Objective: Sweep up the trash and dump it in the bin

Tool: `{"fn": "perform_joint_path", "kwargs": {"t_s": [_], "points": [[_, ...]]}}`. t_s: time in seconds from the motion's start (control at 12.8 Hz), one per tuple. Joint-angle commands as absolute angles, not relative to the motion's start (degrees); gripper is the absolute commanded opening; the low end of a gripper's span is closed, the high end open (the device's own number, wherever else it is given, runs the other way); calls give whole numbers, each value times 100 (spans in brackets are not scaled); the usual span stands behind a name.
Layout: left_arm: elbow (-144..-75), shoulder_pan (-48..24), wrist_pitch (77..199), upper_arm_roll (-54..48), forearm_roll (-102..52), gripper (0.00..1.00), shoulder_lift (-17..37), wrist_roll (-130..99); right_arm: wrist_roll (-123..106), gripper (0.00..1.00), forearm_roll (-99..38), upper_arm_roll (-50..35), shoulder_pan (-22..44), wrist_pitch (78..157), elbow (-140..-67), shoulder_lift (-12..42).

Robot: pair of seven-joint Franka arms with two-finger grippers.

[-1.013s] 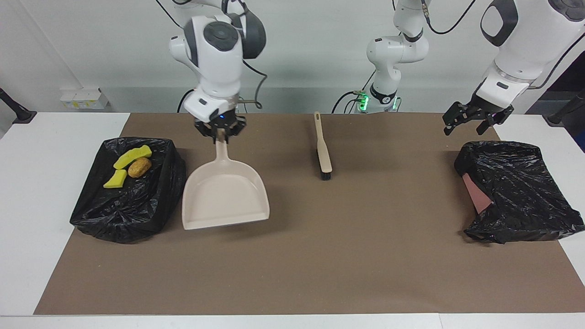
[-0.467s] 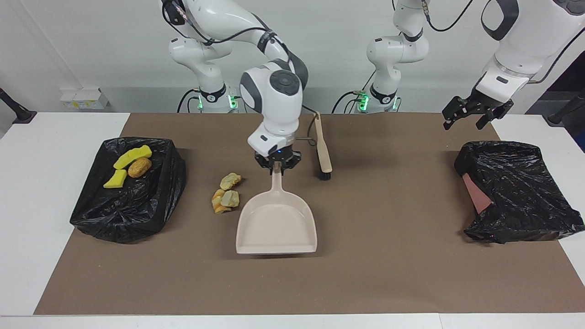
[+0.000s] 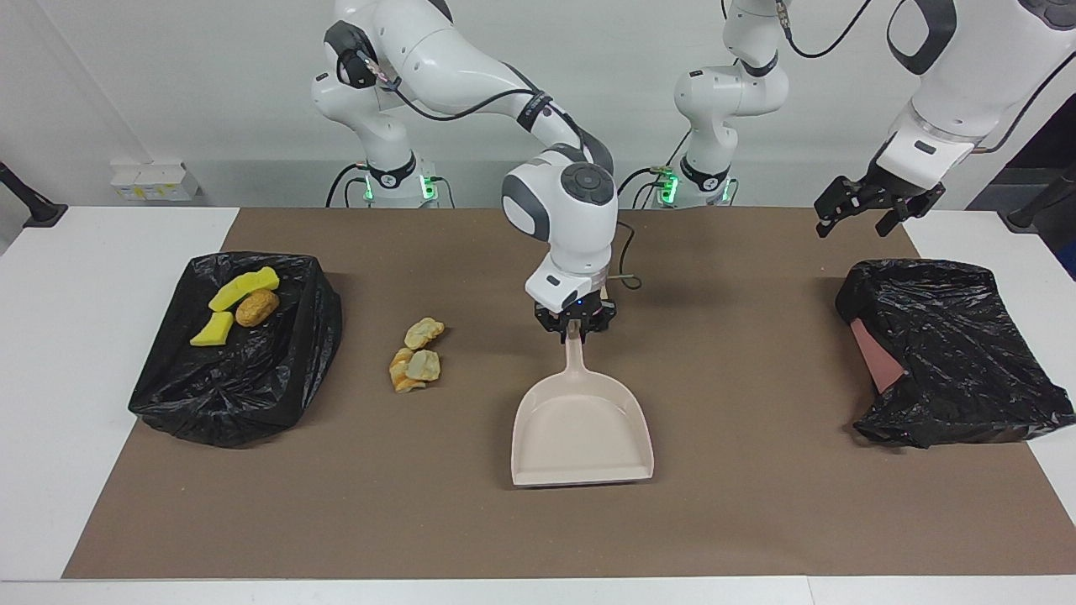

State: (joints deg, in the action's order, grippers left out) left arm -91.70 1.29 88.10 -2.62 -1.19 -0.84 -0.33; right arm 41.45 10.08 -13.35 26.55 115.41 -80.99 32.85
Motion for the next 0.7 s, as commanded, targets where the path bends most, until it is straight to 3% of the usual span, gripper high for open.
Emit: {"fn": "perform_joint_path", "kwargs": {"t_s": [0.0, 0.08, 0.31, 0.47, 0.55, 0.62], "points": [[-9132, 176, 8745, -272, -9, 100, -123, -44, 4210, 0, 748, -1345, 2689, 11583, -7980, 3410], [-9132, 158, 8745, -272, -9, 100, -123, -44, 4193, 6, 730, -1336, 2698, 11714, -7998, 3445], [-9132, 167, 8745, -272, -9, 100, -123, -53, 4096, 38, 773, -1345, 2689, 11655, -7998, 3428], [-9132, 176, 8745, -272, -9, 100, -123, -53, 3903, 64, 739, -1345, 2716, 11637, -7998, 3401], [-9132, 167, 8745, -272, -9, 100, -123, -44, 3885, 94, 738, -1345, 2716, 11628, -8024, 3375], [-9132, 167, 8745, -272, -9, 100, -123, -44, 3885, 100, 730, -1345, 2716, 11593, -8103, 3297]]}}
